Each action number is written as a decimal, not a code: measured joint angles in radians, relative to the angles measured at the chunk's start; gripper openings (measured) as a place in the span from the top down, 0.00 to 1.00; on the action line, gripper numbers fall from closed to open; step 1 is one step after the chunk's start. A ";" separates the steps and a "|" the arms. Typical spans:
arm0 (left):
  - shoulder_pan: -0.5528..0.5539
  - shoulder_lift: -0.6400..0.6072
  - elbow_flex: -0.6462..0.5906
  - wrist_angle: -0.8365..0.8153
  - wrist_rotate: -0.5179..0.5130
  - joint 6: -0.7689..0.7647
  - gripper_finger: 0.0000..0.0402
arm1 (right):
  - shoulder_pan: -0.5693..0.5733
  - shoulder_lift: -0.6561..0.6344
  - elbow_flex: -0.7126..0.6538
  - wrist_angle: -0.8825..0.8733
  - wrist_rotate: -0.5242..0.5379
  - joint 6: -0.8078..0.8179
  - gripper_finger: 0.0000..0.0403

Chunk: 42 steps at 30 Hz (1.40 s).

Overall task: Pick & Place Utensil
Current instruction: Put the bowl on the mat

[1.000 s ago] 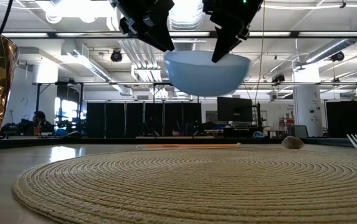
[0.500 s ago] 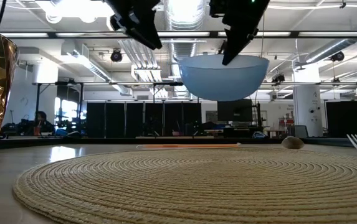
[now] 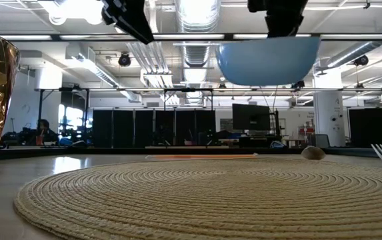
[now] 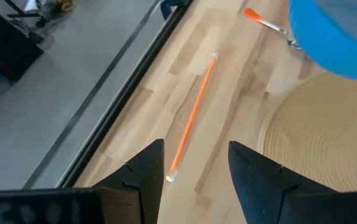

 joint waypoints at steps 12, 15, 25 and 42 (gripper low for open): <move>0.000 -0.012 -0.001 -0.050 0.026 0.006 0.57 | 0.001 -0.056 -0.236 0.220 -0.206 0.202 0.97; 0.000 -0.012 -0.002 -0.078 0.027 -0.012 0.57 | 0.007 -0.056 -0.321 0.403 -0.319 0.225 0.97; -0.003 -0.012 -0.002 -0.086 0.078 -0.038 0.57 | 0.074 -0.056 -0.469 0.700 -0.370 0.332 0.97; -0.003 -0.012 -0.001 -0.186 0.079 -0.109 0.57 | 0.211 -0.046 -0.415 0.723 -0.186 0.346 0.97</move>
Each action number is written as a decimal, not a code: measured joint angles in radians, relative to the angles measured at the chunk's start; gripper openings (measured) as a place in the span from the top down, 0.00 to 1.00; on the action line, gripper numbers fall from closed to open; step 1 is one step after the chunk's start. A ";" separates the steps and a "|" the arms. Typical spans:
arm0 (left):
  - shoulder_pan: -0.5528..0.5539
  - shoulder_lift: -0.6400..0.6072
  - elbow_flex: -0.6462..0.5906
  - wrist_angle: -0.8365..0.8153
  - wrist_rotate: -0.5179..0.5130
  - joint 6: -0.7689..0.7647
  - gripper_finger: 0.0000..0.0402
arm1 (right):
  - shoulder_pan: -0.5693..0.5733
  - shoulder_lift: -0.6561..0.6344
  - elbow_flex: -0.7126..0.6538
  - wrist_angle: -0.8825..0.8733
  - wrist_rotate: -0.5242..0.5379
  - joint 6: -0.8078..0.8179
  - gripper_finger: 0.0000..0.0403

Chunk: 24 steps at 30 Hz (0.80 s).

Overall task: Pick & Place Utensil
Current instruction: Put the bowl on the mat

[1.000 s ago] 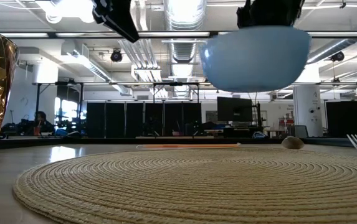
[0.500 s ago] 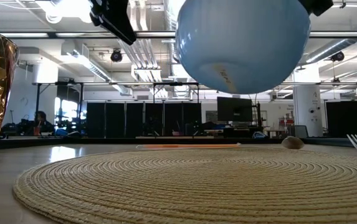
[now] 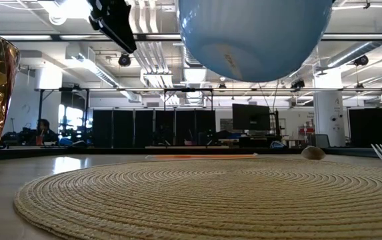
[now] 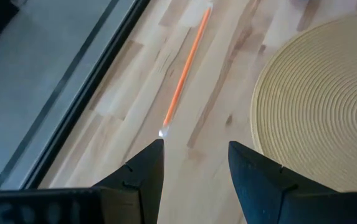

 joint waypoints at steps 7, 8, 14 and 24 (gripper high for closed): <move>0.000 0.000 0.000 -0.047 0.069 -0.045 0.57 | -0.001 0.118 0.079 -0.028 -0.007 -0.066 0.97; 0.000 0.000 0.001 -0.048 0.089 -0.049 0.57 | -0.001 0.141 0.098 -0.042 -0.007 -0.077 0.97; -0.001 0.000 0.001 -0.060 0.220 -0.084 0.57 | 0.000 0.272 0.211 -0.117 -0.013 -0.165 0.97; -0.010 0.000 0.000 -0.126 0.264 -0.123 0.57 | 0.001 0.453 0.323 -0.157 -0.092 -0.254 0.97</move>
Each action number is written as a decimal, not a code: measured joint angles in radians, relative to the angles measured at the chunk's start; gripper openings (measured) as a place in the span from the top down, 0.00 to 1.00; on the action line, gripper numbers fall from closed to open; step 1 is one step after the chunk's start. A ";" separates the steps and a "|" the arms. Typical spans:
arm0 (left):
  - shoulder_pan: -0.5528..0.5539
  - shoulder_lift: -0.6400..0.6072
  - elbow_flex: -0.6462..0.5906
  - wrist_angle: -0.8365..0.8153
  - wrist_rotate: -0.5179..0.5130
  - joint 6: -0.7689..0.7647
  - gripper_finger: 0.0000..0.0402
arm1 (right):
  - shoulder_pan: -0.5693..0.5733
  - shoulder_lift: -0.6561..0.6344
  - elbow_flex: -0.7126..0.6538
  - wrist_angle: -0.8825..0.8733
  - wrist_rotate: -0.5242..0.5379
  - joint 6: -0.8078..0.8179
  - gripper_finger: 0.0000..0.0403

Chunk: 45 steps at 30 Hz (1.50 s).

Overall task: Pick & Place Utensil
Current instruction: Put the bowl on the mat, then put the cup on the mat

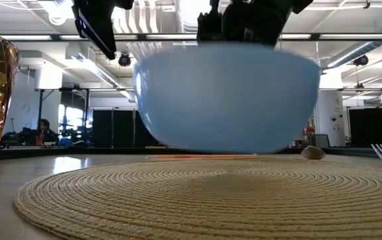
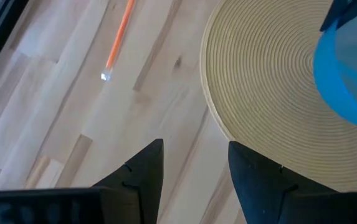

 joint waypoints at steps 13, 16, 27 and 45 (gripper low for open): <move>-0.001 0.000 0.000 0.001 0.000 -0.004 0.57 | 0.000 0.062 0.023 -0.016 -0.071 -0.029 0.97; 0.000 0.000 0.000 0.001 0.000 -0.004 0.57 | 0.000 0.061 0.023 -0.016 -0.071 -0.029 0.97; 0.000 0.000 0.000 0.001 0.000 -0.004 0.57 | 0.000 0.060 0.020 -0.037 -0.066 -0.047 0.93; 0.000 0.000 0.002 0.000 0.000 0.030 0.57 | -0.001 0.017 0.020 -0.061 -0.066 -0.052 0.69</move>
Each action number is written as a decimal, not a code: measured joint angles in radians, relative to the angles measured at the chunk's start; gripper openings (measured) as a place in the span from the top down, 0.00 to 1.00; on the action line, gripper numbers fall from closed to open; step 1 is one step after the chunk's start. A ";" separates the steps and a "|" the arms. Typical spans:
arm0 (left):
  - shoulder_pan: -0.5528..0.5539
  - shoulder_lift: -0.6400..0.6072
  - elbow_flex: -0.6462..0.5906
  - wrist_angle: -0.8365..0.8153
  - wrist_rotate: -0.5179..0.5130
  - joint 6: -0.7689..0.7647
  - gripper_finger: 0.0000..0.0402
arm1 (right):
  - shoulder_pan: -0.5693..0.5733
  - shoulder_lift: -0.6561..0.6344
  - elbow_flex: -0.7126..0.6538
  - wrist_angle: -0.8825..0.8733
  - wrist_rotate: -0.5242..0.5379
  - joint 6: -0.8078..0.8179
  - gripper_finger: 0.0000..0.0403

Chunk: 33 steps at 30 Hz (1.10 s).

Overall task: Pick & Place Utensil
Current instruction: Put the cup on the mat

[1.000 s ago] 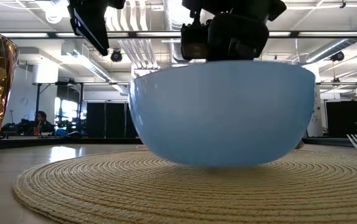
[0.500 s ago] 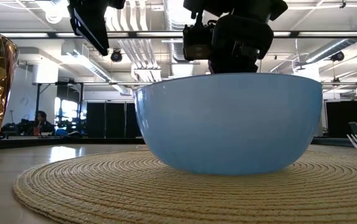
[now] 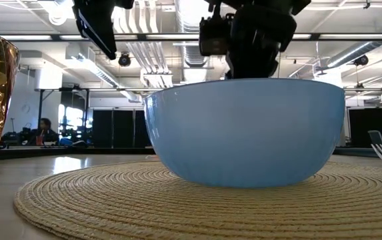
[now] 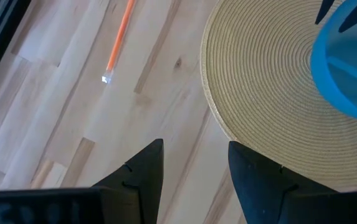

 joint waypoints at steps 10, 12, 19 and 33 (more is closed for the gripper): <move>-0.001 0.000 0.018 -0.018 0.038 0.002 0.57 | 0.000 -0.106 0.000 -0.031 0.001 -0.060 0.66; -0.006 0.000 0.018 -0.039 0.061 -0.002 0.57 | 0.000 -0.129 0.000 -0.049 0.002 -0.063 0.67; -0.072 0.000 0.019 -0.079 0.098 0.006 0.57 | 0.000 -0.244 -0.042 -0.055 0.057 -0.076 0.70; -0.309 0.000 0.017 -0.084 0.106 -0.091 0.57 | 0.000 -0.567 -0.294 0.059 0.134 0.004 0.75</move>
